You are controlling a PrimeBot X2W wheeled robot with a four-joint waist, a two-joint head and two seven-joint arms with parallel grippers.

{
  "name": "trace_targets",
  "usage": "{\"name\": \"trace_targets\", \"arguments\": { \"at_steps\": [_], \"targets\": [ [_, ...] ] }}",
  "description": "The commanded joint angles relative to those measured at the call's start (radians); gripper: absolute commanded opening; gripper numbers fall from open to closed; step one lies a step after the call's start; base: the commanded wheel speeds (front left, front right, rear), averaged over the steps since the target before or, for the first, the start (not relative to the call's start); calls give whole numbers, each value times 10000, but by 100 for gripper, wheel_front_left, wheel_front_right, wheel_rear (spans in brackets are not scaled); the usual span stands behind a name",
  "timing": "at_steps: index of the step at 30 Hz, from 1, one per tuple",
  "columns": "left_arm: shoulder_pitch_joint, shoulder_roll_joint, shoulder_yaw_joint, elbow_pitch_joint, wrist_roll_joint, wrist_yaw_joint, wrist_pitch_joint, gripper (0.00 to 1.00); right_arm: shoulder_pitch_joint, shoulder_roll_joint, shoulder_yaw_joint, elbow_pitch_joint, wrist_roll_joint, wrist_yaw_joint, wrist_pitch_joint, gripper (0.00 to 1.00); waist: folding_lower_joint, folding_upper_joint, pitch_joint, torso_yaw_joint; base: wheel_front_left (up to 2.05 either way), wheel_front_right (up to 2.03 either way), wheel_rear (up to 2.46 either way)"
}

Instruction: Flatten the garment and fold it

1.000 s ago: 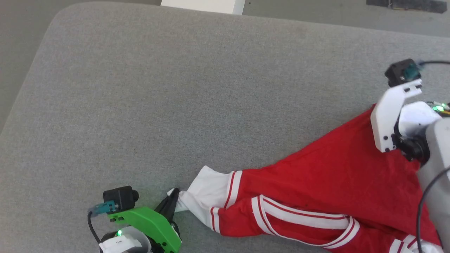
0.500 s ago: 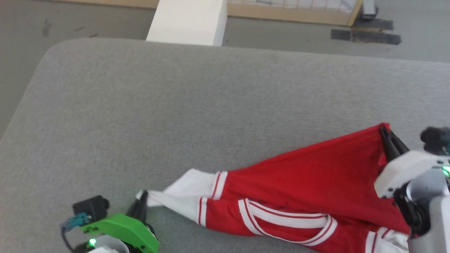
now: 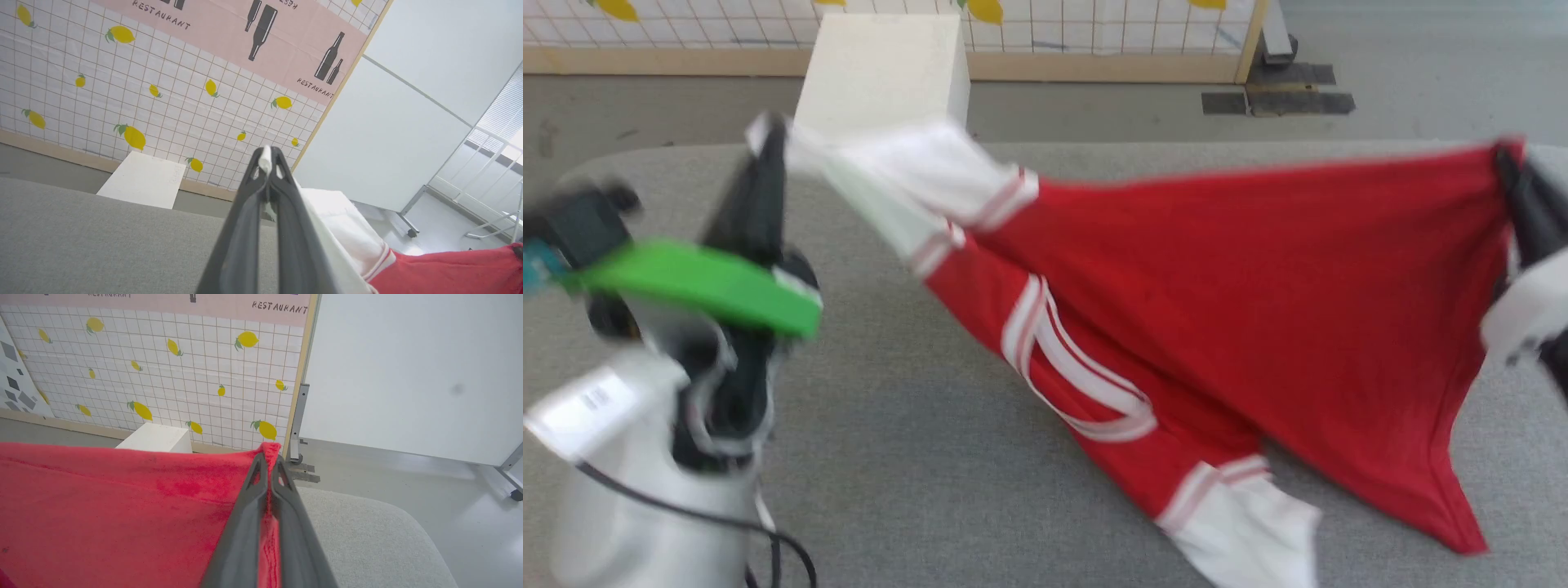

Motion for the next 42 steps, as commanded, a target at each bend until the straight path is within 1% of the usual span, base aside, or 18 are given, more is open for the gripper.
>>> {"name": "trace_targets", "arguments": {
  "at_steps": [1,4,6,12,15,18,22,26,30,34,38,42],
  "targets": [
    [-592,109,92,-52,-171,-54,137,0,-492,-191,137,-107,-43,-15,204,0,0,0,266,-142,0,0,0],
    [-1861,226,212,39,-331,-33,428,0,-1556,-586,443,-164,12,-15,693,0,0,0,672,-251,0,0,0],
    [-2887,250,329,236,-500,40,632,0,-2473,-887,689,5,40,-15,978,0,0,0,1074,-328,0,0,0],
    [-5784,415,754,1158,-533,386,695,0,-5127,-1310,1402,1204,-26,-15,1266,0,0,0,2239,-532,0,0,0],
    [-7199,438,987,1746,-507,570,487,0,-6551,-1261,1671,1902,-321,-15,1084,0,0,0,2853,-629,0,0,0],
    [-8392,528,1068,2296,-273,625,106,0,-7785,-1083,1732,2568,-726,-15,665,0,0,0,3324,-694,0,0,0],
    [-9884,551,1167,2974,-40,488,-686,0,-9233,-775,1598,3315,-1432,-15,-171,0,0,0,3806,-736,0,0,0],
    [-10827,551,1168,3649,114,106,-1512,0,-10151,-462,1437,3982,-2013,-15,-1087,0,0,0,4018,-716,0,0,0],
    [-10911,480,1068,4299,55,-310,-1868,0,-10265,-189,1320,4579,-2182,-15,-1912,0,0,0,4004,-604,0,0,0],
    [-9872,636,641,4987,275,-807,-1864,0,-9313,-131,1569,5181,-1949,-15,-2386,0,0,0,3741,-448,0,0,0],
    [-8159,776,286,5411,301,-1194,-1714,0,-7709,-165,1796,5585,-1416,-15,-2759,0,0,0,3252,-303,0,0,0],
    [-5806,1063,-320,5447,319,-1491,-1178,0,-5661,-97,1937,5649,-598,-15,-2830,0,0,0,2564,-150,0,0,0]
  ]
}}
